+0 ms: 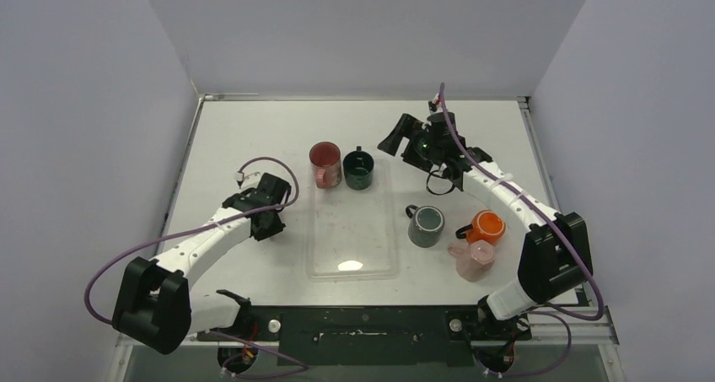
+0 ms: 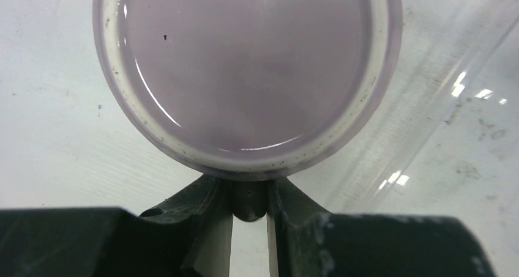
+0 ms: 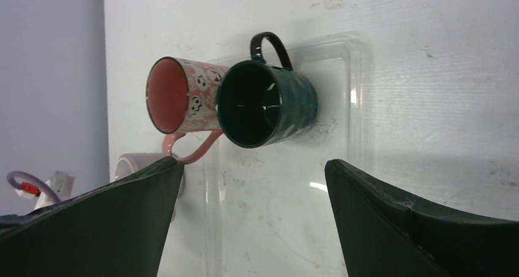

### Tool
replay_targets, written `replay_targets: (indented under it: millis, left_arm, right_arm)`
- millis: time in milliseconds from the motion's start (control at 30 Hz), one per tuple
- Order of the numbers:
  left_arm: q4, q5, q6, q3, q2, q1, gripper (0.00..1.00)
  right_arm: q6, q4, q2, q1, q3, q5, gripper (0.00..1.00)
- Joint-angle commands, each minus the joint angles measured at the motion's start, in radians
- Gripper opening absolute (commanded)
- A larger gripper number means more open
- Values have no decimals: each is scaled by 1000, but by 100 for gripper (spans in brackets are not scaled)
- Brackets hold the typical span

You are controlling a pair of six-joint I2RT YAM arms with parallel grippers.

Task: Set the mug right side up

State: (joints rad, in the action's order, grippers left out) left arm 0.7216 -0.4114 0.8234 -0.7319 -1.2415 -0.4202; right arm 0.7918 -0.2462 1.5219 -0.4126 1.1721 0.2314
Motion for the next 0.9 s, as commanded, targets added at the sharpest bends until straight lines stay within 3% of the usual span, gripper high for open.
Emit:
replay_targets:
  millis: [0,433,700,867]
  left_arm:
    - [-25,27,-18,-121,26,4,0]
    - [-13,82,-14,-184,162,60,0]
    - [-60,252,-5,-196,202,133,0]
    - [-90,400,1,-215,216,184,0]
  right_arm:
    - [43,139,-63,2,-22,86,91]
    - [101,238,-75,-46,-49,121,91]
    - [141,325,-73,-81,-68,143,91]
    - [238,463,-77,-101,-126,178,91]
